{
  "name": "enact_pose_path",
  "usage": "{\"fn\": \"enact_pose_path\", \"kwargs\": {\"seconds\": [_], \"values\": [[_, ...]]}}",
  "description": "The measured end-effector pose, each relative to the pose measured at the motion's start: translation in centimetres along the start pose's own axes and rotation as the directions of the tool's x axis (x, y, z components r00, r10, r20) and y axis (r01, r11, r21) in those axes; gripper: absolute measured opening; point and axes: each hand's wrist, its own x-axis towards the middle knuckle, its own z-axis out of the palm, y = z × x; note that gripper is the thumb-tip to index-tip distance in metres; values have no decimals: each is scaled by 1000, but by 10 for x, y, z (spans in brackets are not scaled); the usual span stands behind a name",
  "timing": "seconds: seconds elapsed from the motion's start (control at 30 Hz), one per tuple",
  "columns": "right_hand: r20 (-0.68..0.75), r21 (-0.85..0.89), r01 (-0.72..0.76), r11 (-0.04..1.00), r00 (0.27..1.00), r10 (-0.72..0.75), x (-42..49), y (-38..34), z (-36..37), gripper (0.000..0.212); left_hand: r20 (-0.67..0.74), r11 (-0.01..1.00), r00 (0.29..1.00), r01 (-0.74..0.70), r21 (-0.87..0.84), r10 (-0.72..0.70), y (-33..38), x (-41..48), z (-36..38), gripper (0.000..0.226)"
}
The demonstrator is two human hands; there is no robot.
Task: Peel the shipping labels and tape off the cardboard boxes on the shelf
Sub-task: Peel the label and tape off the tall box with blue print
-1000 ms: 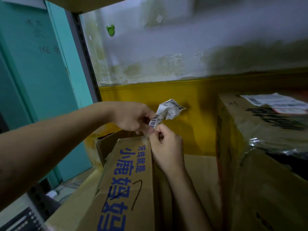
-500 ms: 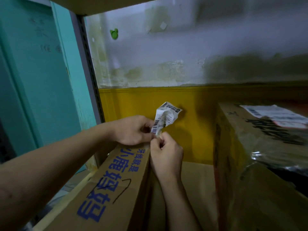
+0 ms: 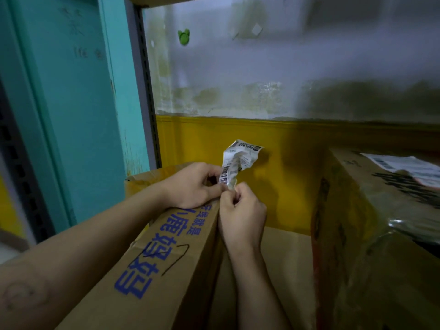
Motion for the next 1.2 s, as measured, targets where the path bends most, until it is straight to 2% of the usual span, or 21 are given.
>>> {"fn": "enact_pose_path", "kwargs": {"seconds": [0.2,0.37,0.63,0.8,1.03,1.2], "values": [[-20,-16,28,999,999,-29,0,0,1,28,-38,1000,999,-1,-28,-1,-3,-2,2,21],[-2,-25,-8,1000,1000,8,0,-1,2,33,-77,1000,997,8,-16,-9,-1,-2,4,19],[-31,-28,-3,1000,1000,2,0,-5,2,26,-126,1000,992,-26,11,27,-4,-3,5,18],[-39,-22,14,1000,999,-15,-2,-7,0,25,-149,1000,989,1,20,2,-7,-4,7,20],[-11,-28,-11,1000,1000,11,-2,-5,-5,36,-95,996,992,80,-45,-84,-2,0,7,14],[86,25,-68,997,994,66,-1,-5,-12,27,-58,988,996,62,-143,-71,3,-4,3,18]]}}
